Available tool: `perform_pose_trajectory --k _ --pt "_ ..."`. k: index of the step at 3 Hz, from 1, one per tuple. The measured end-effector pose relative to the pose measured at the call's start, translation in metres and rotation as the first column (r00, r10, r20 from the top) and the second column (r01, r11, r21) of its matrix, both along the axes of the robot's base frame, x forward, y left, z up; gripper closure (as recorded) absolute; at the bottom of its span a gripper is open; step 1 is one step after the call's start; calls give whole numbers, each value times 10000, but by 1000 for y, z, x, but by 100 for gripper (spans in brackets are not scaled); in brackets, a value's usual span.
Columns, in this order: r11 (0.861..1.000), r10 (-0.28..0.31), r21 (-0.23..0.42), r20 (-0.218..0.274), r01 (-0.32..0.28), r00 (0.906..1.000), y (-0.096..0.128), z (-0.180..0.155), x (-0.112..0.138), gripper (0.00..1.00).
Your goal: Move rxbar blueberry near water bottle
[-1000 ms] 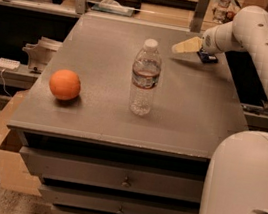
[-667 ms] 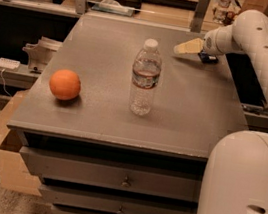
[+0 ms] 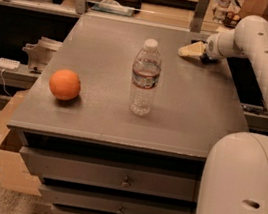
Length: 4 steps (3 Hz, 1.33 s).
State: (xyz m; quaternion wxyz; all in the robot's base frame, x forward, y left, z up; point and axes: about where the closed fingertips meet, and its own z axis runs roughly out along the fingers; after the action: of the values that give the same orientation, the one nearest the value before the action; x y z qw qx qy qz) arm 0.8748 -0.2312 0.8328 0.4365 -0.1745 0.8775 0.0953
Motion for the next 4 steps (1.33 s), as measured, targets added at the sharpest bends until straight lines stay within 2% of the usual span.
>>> perform_pose_trajectory --k 3,4 --pt "9999 -28 128 -123 30 9999 -2 5 1 88" --pt "9999 -27 129 -124 28 9999 -2 6 0 100"
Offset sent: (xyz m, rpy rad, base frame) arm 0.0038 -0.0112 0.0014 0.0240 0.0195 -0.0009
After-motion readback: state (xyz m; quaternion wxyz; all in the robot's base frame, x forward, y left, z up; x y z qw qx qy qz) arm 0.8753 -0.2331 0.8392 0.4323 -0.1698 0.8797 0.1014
